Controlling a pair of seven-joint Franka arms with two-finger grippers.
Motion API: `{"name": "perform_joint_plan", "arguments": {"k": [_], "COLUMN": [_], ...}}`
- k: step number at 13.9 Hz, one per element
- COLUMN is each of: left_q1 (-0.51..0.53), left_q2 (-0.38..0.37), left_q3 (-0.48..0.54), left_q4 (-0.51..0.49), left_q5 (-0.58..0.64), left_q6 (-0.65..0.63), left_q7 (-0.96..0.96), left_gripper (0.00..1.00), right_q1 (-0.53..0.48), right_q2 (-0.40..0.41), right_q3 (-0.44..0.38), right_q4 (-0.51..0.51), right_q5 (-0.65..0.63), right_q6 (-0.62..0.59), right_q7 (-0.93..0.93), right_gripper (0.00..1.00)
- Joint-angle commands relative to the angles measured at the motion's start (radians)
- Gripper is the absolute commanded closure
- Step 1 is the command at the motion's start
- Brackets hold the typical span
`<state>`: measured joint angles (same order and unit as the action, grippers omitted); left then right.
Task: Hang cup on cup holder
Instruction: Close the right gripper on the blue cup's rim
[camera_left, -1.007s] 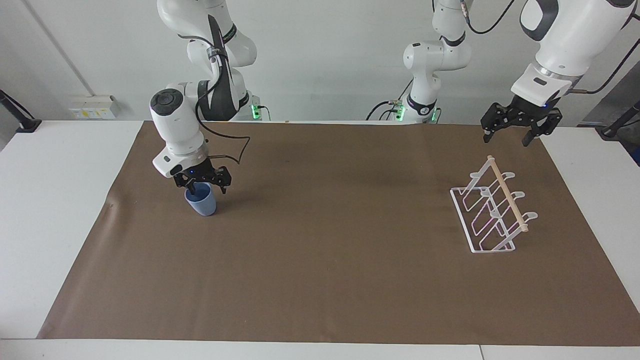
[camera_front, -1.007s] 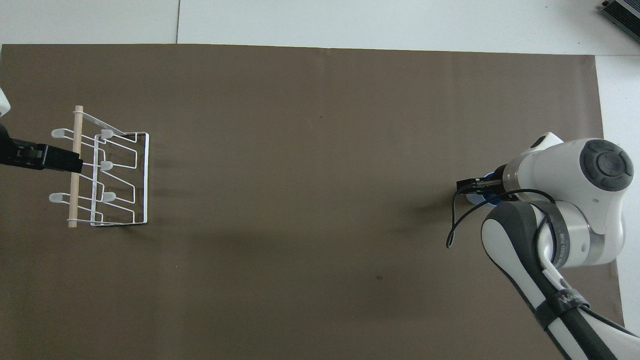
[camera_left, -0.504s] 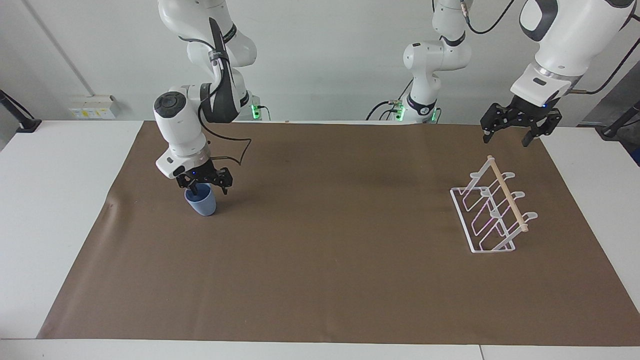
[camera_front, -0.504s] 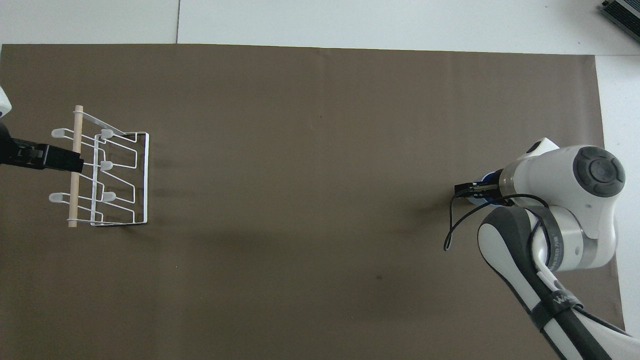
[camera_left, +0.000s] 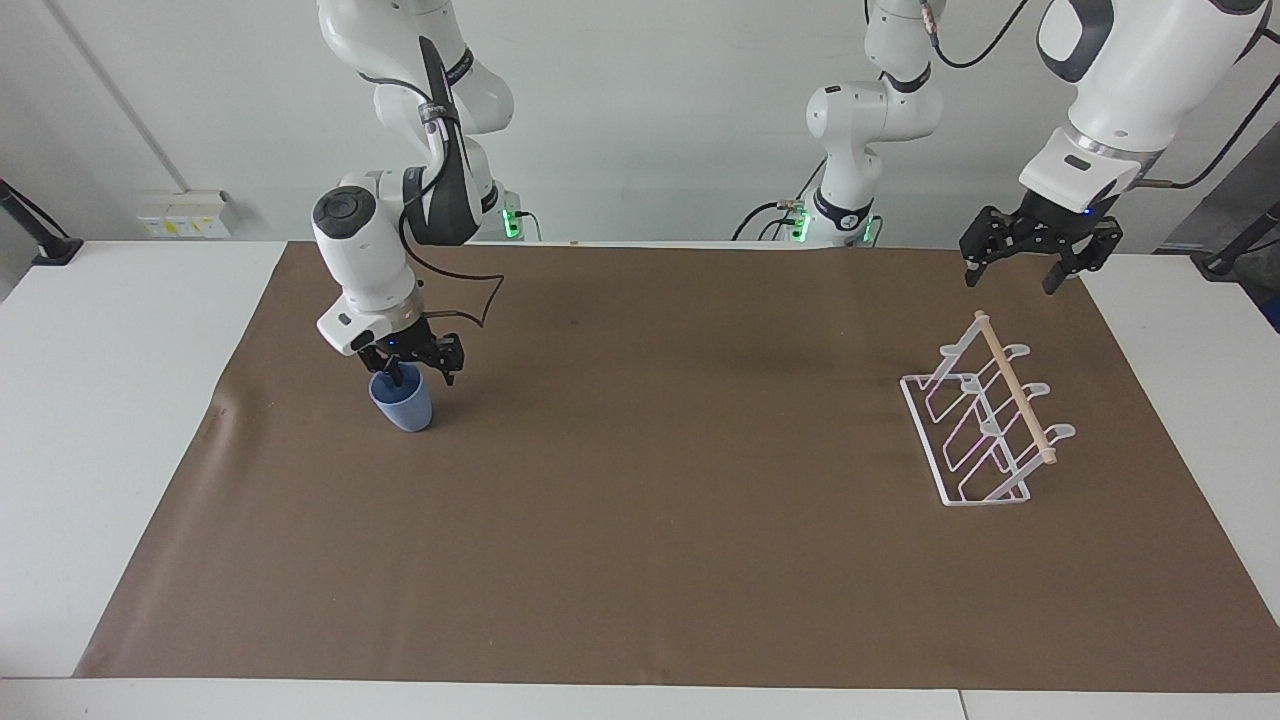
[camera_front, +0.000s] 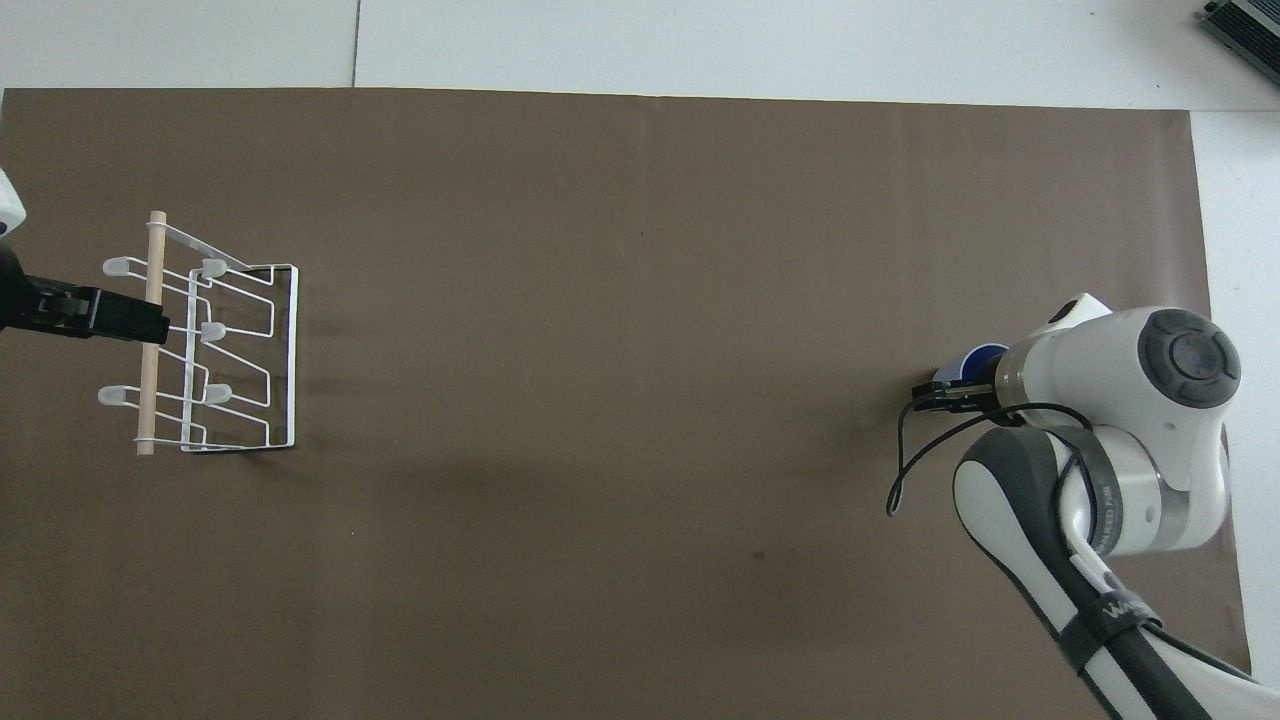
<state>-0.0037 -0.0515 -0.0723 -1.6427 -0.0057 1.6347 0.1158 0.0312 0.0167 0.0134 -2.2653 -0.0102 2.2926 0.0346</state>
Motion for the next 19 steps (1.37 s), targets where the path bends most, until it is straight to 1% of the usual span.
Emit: {"name": "perform_joint_plan", "arguments": {"k": [1,2,3,4,7,8,14,19], "left_q1": [-0.015,-0.015,-0.015,-0.015,-0.015,-0.015,-0.016,-0.018], "left_q2": [-0.027,-0.027,-0.025,-0.027,-0.027,-0.027,-0.027,-0.034], "left_q3": [0.016,0.016,0.014,0.014,0.014,0.016,0.014,0.014], "left_q4": [-0.032,-0.034,-0.034,-0.032,-0.034,-0.032,-0.037,-0.052], "left_q5": [-0.01,-0.01,-0.01,-0.01,-0.01,-0.01,-0.01,-0.01], "left_q6": [0.024,0.025,0.025,0.025,0.024,0.024,0.022,0.033], "left_q7": [0.008,0.008,0.008,0.008,0.007,0.007,0.007,0.005], "left_gripper": [0.0,0.0,0.0,0.0,0.0,0.0,0.0,0.0], "right_q1": [-0.014,-0.014,-0.014,-0.014,-0.014,-0.014,-0.016,-0.004], "right_q2": [-0.034,-0.034,-0.034,-0.034,-0.034,-0.034,-0.032,-0.023], "right_q3": [0.007,0.007,0.007,0.007,0.007,0.007,0.007,0.017], "right_q4": [-0.039,-0.04,-0.039,-0.039,-0.039,-0.04,-0.037,-0.034], "right_q5": [0.019,0.019,0.019,0.019,0.019,0.021,0.021,0.119], "right_q6": [0.024,0.024,0.024,0.024,0.024,0.024,0.027,0.085], "right_q7": [0.01,0.01,0.01,0.01,0.008,0.008,0.01,-0.025], "right_gripper": [0.44,0.48,0.54,0.63,0.96,1.0,1.0,1.0]}}
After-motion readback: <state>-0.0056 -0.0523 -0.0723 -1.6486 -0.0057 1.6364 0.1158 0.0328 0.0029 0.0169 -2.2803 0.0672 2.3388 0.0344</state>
